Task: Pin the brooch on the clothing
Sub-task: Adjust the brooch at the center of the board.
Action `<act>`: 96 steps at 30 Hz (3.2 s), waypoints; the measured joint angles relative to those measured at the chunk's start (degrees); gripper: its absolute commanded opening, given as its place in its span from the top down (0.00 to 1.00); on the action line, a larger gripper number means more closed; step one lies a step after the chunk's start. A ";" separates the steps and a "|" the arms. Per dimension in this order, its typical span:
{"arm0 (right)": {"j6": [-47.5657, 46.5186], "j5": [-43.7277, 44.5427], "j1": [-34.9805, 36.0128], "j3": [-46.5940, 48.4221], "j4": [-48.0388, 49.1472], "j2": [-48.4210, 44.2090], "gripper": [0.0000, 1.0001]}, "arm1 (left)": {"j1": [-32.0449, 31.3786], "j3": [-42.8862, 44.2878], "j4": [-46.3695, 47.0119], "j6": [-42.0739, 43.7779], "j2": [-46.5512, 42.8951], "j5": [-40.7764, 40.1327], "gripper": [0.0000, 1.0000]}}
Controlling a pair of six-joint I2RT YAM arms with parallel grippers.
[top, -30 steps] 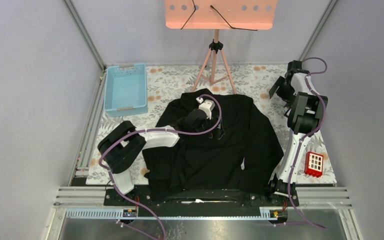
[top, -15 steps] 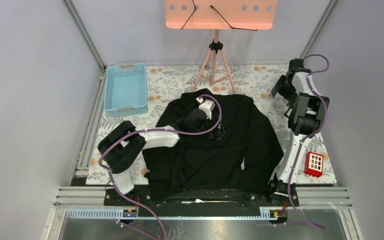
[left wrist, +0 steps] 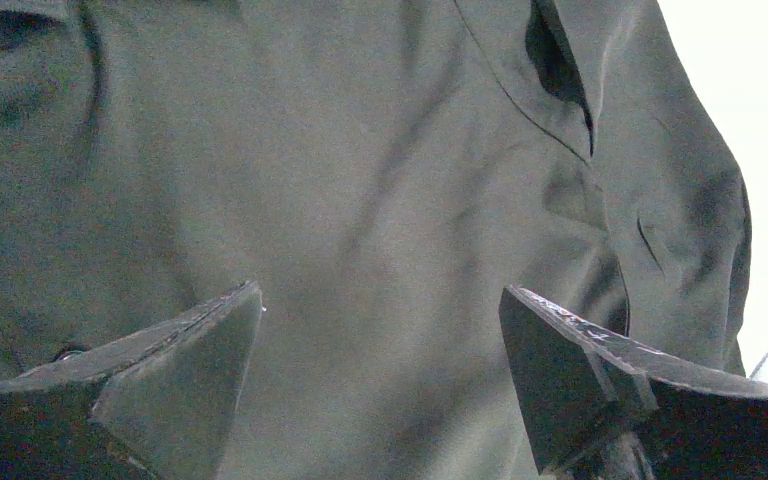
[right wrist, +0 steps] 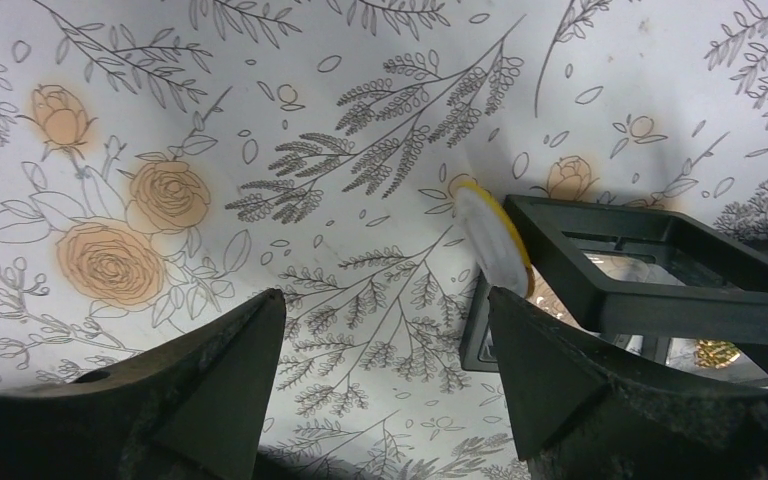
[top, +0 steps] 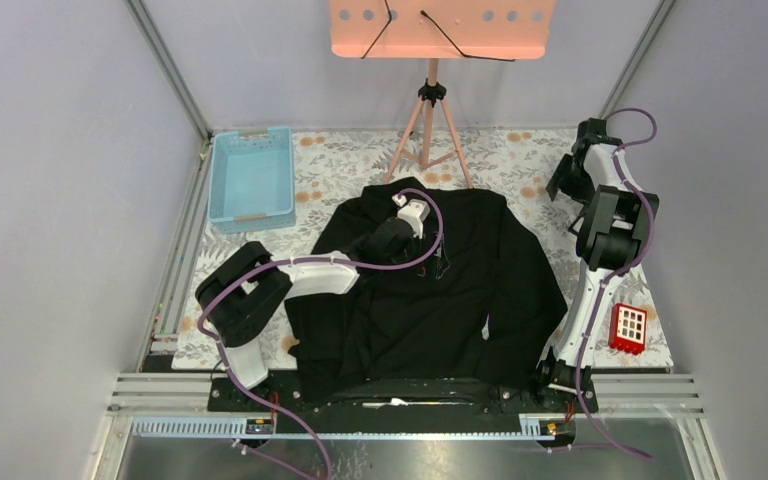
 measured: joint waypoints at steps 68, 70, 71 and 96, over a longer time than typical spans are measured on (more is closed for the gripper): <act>-1.81 -11.89 0.00 11.82 -8.33 8.37 0.11 | 0.83 -1.60 0.09 -0.55 -0.11 0.79 0.03; -1.55 -12.61 0.00 11.80 -7.78 8.31 0.11 | 0.87 -1.60 0.09 -0.55 -0.11 0.79 0.03; -1.40 -13.05 0.00 11.80 -7.30 8.26 0.11 | 0.87 -1.60 0.09 -0.55 -0.11 0.81 0.03; 0.87 -15.69 0.00 12.92 -5.75 8.15 0.12 | 0.98 -1.60 0.13 -0.57 -0.11 0.87 0.03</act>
